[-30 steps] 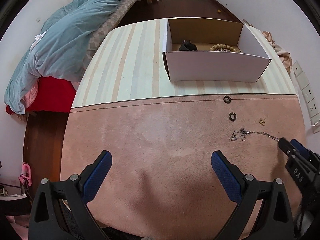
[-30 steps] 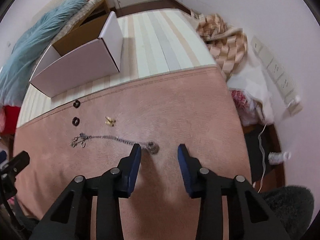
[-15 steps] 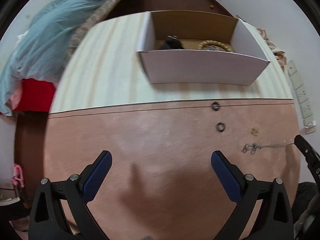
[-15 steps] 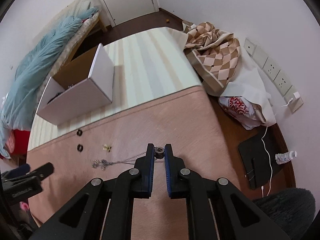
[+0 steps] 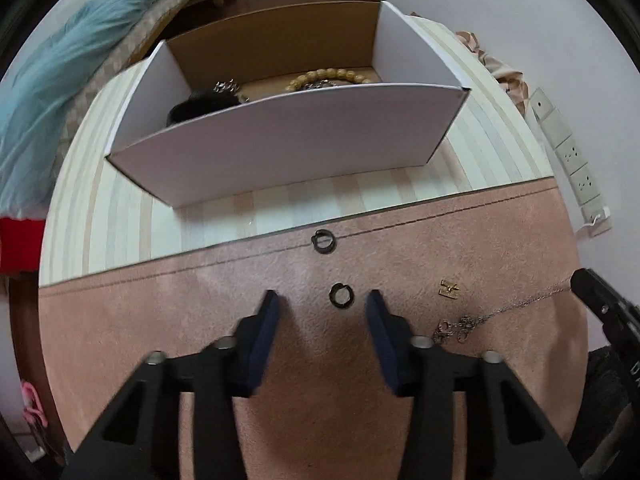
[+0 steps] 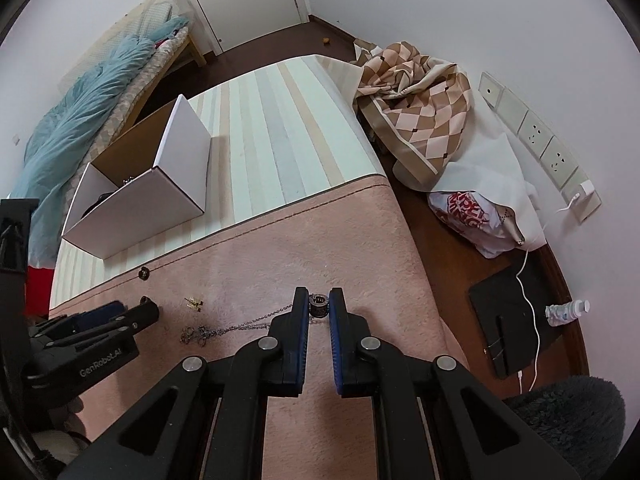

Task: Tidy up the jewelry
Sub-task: 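Grasp a black ring with the left gripper, then carry the black ring and pendant chain into the white box and open both grippers, then withdraw both grippers from the box back over the mat, then grasp the second black ring with the left gripper while the right gripper grasps the small gold piece, then lower the black ring and gold piece into the box and open both grippers, then withdraw both grippers from the box away from the table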

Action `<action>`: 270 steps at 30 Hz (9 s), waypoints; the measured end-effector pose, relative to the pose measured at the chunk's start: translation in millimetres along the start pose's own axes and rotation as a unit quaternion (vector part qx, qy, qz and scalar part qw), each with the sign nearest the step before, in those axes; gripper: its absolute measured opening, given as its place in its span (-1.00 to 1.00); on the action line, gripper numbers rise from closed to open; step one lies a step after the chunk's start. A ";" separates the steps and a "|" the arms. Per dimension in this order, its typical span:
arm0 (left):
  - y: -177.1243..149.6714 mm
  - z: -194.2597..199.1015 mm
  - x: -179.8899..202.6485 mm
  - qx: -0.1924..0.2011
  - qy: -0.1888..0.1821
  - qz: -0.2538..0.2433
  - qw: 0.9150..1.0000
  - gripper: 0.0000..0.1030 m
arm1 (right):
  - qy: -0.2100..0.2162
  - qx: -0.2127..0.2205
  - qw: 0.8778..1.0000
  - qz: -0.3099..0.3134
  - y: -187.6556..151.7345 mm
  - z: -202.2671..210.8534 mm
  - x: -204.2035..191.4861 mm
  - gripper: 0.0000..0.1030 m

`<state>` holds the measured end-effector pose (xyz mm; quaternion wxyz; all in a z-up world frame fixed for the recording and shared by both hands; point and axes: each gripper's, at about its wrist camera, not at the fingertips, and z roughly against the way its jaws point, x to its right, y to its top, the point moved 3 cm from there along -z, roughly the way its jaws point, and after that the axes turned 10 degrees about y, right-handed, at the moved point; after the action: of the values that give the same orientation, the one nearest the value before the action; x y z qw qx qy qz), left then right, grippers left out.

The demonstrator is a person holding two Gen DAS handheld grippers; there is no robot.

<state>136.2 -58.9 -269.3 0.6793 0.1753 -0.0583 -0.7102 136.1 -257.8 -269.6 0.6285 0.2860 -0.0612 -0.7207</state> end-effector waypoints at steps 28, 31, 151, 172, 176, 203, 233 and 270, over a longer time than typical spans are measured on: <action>40.3 127.4 -53.0 0.148 -0.039 0.042 0.987 -0.82 | 0.114 0.079 0.986 0.088 67.6 95.1 -106.4 -0.80; 58.4 143.9 -71.5 0.161 -0.049 0.055 0.984 -0.82 | 0.136 0.089 0.981 0.103 93.1 108.8 -127.3 -0.80; -20.5 88.3 -116.2 0.064 0.123 0.118 0.983 0.98 | 0.022 -0.045 0.994 0.094 11.2 2.4 -92.3 0.24; -12.5 18.1 -99.9 0.001 0.090 0.105 0.990 0.98 | 0.041 -0.015 0.996 0.077 4.4 -35.6 -71.4 -0.86; 5.3 8.6 -74.4 0.001 0.026 0.097 0.995 0.97 | 0.027 -0.002 0.997 0.068 17.6 -26.6 -59.8 -0.86; 25.2 30.8 -27.1 0.067 -0.028 0.039 0.997 -0.80 | 0.029 0.028 0.998 0.055 34.4 8.0 -51.6 -0.86; 164.3 20.3 -127.9 -0.010 -0.087 0.101 0.991 0.15 | 0.112 -0.111 0.983 0.088 158.4 -73.8 -153.8 -0.50; 39.0 168.0 -141.0 0.143 0.033 0.124 0.981 0.99 | -0.026 0.035 0.988 0.150 89.4 105.6 -155.6 0.99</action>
<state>120.1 51.3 -76.2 0.7313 0.2858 -0.1581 -0.5987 169.5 -158.1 -89.8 0.7172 0.2765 -0.1454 -0.6229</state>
